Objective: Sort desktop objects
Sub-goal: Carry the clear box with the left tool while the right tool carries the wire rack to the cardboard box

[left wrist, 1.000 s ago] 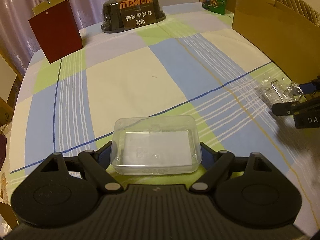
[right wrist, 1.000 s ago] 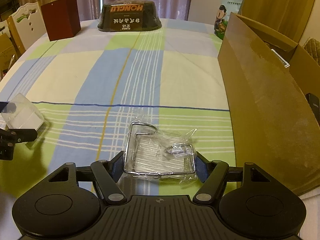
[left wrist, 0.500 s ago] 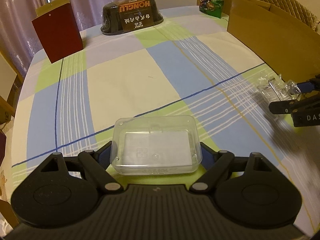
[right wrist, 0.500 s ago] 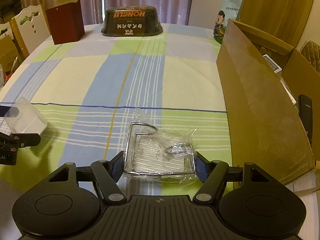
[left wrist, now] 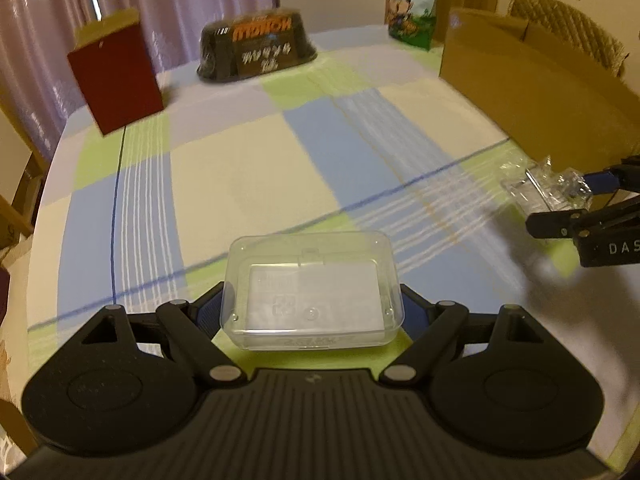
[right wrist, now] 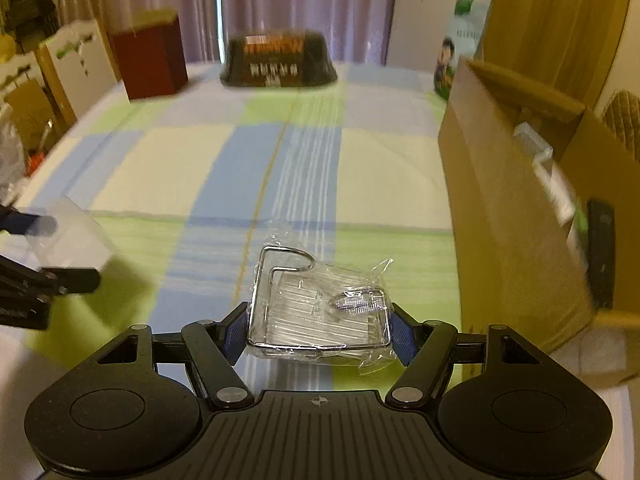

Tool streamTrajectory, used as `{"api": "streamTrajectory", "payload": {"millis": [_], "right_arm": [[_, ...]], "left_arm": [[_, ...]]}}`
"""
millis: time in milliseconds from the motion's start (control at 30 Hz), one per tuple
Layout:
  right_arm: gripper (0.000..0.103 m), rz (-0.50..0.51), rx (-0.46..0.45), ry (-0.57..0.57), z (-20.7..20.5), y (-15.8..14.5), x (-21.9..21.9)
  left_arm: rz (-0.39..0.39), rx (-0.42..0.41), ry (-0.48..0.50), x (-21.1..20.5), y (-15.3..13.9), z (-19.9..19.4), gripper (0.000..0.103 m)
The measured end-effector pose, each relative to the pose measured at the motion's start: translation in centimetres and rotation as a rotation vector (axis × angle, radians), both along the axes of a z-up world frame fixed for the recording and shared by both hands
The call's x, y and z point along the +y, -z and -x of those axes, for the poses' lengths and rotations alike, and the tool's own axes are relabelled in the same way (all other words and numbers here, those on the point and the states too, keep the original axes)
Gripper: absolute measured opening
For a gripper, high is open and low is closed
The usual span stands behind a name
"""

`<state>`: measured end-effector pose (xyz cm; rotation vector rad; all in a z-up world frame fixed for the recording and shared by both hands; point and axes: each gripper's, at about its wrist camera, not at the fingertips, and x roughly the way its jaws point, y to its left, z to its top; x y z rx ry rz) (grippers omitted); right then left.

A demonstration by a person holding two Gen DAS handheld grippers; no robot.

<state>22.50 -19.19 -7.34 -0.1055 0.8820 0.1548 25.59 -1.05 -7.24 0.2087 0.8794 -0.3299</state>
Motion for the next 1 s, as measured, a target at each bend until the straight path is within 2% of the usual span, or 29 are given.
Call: {"api": "streamTrajectory", "payload": {"millis": [267,400,500,733,833,1000], "right_arm": [[0.069,-0.029,-0.195,0.033,-0.4,-8.1,-2.5],[0.069,-0.015,-0.261,0.092,-0.2,-11.4,-6.1],[0.069,0.017,-0.277,0.152,0.0,-12.6,-9.5],[0.069,0.079,-0.226,0.262,1.0,-12.0,-17.3],[0.069,0.076,-0.200,0.278,1.3,-11.3,-19.4],[0.069,0.051,-0.174,0.265,1.7,-10.0,-21.3]], "left_arm": [[0.045,-0.119,0.094,-4.3,-5.5,-2.1,0.083],[0.074,-0.174,0.176,-8.1,-8.2,-3.2,0.083],[0.097,-0.209,0.251,-11.8,-10.0,-3.9,0.083],[0.142,-0.251,0.417,-20.8,-12.5,-5.3,0.083],[0.159,-0.236,0.468,-24.2,-12.6,-5.8,0.083],[0.139,-0.223,0.519,-28.9,-11.8,-6.7,0.083]]}}
